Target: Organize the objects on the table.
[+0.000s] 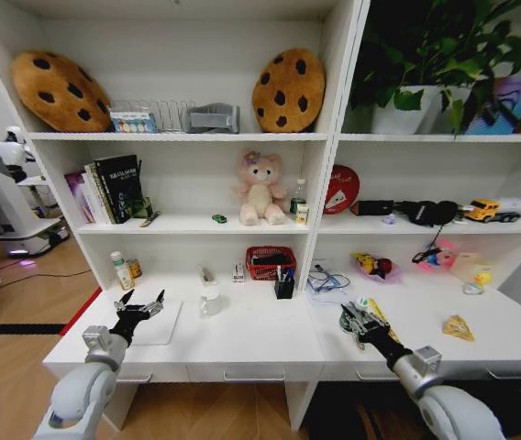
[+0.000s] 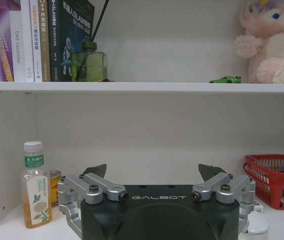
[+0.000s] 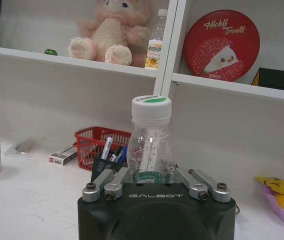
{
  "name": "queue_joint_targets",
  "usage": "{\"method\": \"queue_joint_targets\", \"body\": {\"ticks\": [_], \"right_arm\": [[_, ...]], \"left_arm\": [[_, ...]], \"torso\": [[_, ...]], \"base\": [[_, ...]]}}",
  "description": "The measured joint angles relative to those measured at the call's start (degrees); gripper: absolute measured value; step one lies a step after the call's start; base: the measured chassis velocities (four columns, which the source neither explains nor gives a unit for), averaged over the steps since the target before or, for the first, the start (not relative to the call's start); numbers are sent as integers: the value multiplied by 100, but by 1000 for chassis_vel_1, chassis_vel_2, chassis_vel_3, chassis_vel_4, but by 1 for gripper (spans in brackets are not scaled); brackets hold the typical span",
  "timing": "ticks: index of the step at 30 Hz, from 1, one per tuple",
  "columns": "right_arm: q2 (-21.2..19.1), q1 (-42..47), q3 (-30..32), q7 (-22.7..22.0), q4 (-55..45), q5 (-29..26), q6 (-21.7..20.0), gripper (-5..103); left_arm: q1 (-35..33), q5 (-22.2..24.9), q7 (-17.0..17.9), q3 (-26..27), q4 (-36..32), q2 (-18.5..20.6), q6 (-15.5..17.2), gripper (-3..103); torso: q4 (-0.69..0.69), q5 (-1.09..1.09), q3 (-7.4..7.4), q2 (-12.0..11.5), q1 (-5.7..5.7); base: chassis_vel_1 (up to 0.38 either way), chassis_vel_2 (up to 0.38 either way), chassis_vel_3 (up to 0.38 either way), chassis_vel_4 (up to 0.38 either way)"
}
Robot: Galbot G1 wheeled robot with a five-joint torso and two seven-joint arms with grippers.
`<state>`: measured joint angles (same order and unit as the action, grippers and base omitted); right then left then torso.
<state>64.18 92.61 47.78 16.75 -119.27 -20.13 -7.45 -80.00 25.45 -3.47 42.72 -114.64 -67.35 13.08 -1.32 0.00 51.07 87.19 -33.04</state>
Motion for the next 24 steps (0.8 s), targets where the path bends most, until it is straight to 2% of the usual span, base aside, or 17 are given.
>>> {"method": "queue_joint_targets", "body": {"ticks": [7,17,19,21,22,24], "right_arm": [[-75,-51,-4,38,-12,-86,-26,26],[-73,-52,-55,37,-63,-46,-54,26],[-39,-31,-113,29,-121,28,-53,26],[44,42,-293,-58,-226,344,62,26],[157,137,-462,-119,-286,643,267,26],[207,199,-513,-129,-340,766,312,26]], "left_arm": [[0,0,0,0,0,0,0,100],[0,0,-1,-1,0,0,0,100],[0,0,-1,0,0,0,0,100],[0,0,0,-1,0,-1,0,100],[0,0,-2,-1,0,-1,0,100],[0,0,-2,-1,0,-1,0,100]], "torso": [[1,-1,0,0,0],[-2,0,1,-1,-1],[-1,2,0,-1,-1],[1,-3,0,-1,-1],[0,4,1,-1,-2],[-1,4,1,-1,-1]], "base": [[-70,-53,52,61],[-178,-179,171,165],[-160,-168,158,154],[-145,-159,135,147],[-120,-93,94,129],[-110,-93,94,102]]}}
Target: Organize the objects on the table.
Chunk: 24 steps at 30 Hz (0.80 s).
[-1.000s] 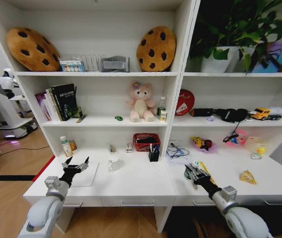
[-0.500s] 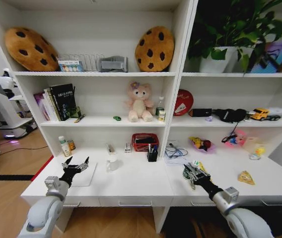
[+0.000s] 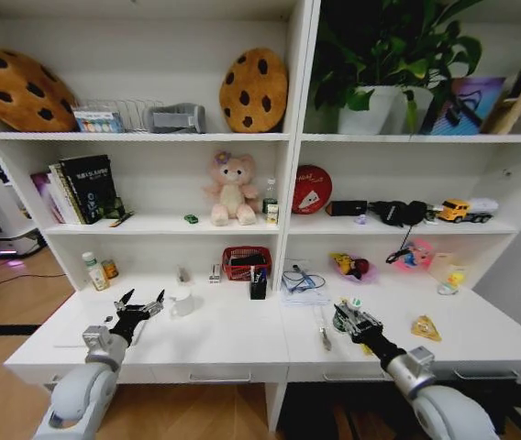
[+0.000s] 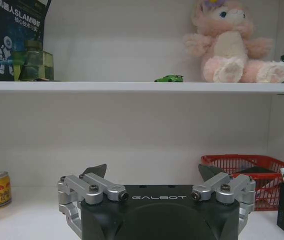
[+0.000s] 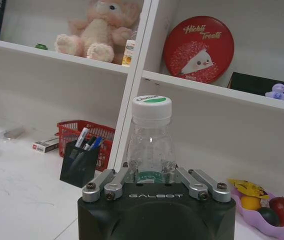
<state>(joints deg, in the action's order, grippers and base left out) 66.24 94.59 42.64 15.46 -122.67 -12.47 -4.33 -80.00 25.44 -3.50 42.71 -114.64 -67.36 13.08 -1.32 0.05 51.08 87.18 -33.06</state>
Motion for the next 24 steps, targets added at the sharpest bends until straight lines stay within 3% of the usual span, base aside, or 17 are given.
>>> {"method": "queue_joint_targets", "body": {"ticks": [7,12,17,24], "right_arm": [[207,815,-325,-29,-752,348,-115,26],[394,1381,-432,-57,-879,634,33,26],[357,1738,-515,-262,-897,610,28,26],[461,1959,-772,-501,-659,254,-331,26]], "left_arm": [[0,0,1,0,0,0,0,100],[0,0,4,1,0,0,0,100],[0,0,4,1,0,0,0,100],[0,0,2,1,0,0,0,100]], "torso": [[1,-8,-1,1,1],[1,-6,-1,1,1],[-1,-5,-1,1,1],[1,-4,-1,1,1]], "base": [[-7,-7,6,5],[10,11,-6,-3],[0,0,0,0],[0,0,0,0]]}}
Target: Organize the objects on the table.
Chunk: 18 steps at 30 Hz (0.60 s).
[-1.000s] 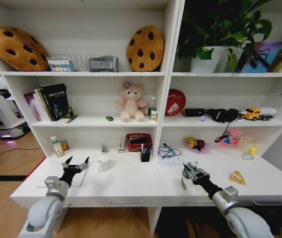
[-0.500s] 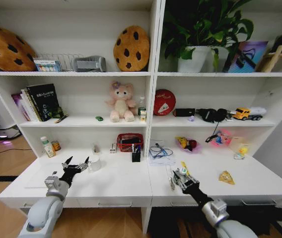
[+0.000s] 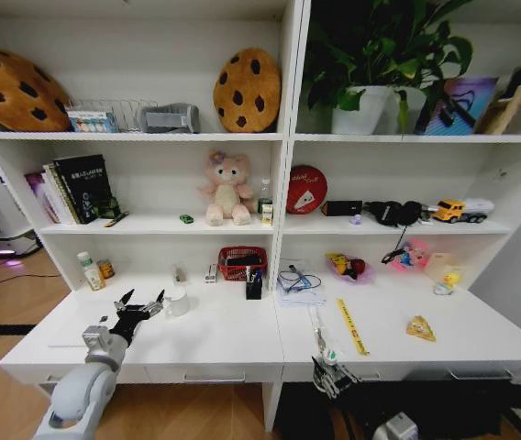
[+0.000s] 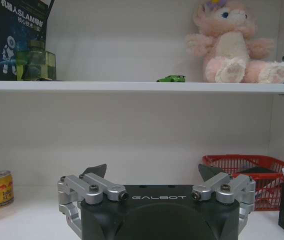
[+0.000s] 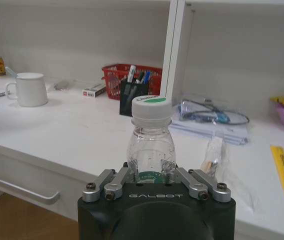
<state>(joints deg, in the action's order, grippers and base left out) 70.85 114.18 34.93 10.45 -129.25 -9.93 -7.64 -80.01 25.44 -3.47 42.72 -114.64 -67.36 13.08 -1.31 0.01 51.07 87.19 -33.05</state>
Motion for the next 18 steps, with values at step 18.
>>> {"method": "queue_joint_targets", "body": {"ticks": [18], "right_arm": [[235,207,-440,-752,1353,-236,-214,26]], "left_arm": [[0,0,0,0,0,0,0,100]], "torso": [[-1,-1,0,0,0]], "base": [[0,0,0,0]]}}
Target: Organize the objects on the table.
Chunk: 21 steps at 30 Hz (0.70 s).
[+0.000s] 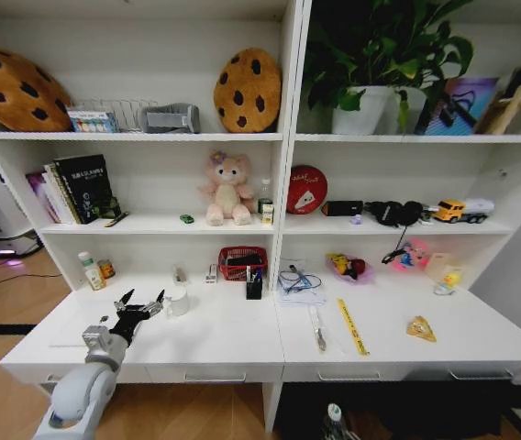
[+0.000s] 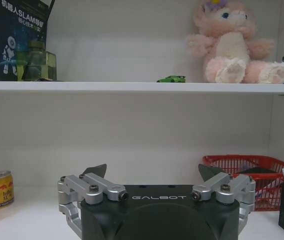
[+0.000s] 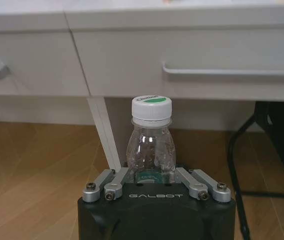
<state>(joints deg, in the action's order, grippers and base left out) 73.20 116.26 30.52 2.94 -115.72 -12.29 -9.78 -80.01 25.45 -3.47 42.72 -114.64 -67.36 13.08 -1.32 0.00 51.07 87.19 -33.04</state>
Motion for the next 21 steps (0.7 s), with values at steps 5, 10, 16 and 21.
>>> {"method": "queue_joint_targets", "body": {"ticks": [5,10,16,21], "right_arm": [[89,-296,66,89,727,-260,-88,26],[233,-1799,56,152,3001,-257,24,26],[338,-2228,20,191,3384,-203,127,26],[383,-2145,36,305,3373,-177,100,26]], "left_arm": [[0,0,0,0,0,0,0,100],[0,0,-1,0,0,0,0,100],[0,0,-1,0,0,0,0,100],[0,0,-1,0,0,0,0,100]], "torso": [[0,0,0,0,0],[0,1,1,0,0],[1,-1,1,0,0],[-1,0,1,0,0]], "base": [[0,0,0,0],[0,0,0,0],[0,0,0,0],[0,0,0,0]]}}
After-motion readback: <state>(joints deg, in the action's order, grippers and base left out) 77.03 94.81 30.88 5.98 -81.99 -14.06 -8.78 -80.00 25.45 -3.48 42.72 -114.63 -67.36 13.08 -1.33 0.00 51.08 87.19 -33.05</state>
